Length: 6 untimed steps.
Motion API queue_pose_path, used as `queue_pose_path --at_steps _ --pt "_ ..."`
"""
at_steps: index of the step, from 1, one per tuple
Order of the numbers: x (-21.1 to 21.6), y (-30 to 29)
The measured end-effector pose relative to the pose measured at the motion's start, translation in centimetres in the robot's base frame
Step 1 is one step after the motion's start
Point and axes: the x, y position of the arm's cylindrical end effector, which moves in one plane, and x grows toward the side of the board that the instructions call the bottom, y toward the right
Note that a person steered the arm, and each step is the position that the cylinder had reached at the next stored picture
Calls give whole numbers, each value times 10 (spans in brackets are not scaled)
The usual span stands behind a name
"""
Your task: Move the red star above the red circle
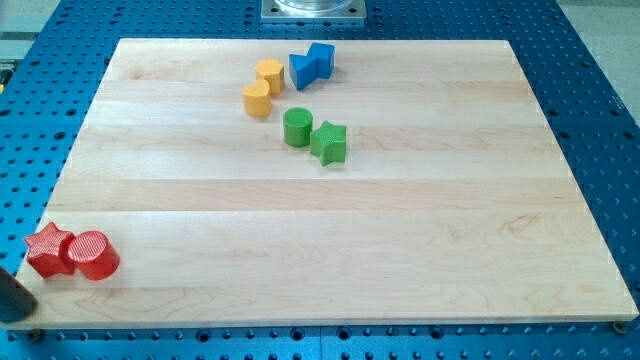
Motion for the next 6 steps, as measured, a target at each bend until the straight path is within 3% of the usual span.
queue_pose_path --at_steps 2,3,4,5,6 --pt "-130 134" --pt "-111 135" --pt "-117 95" --pt "-148 92" --pt "-86 181"
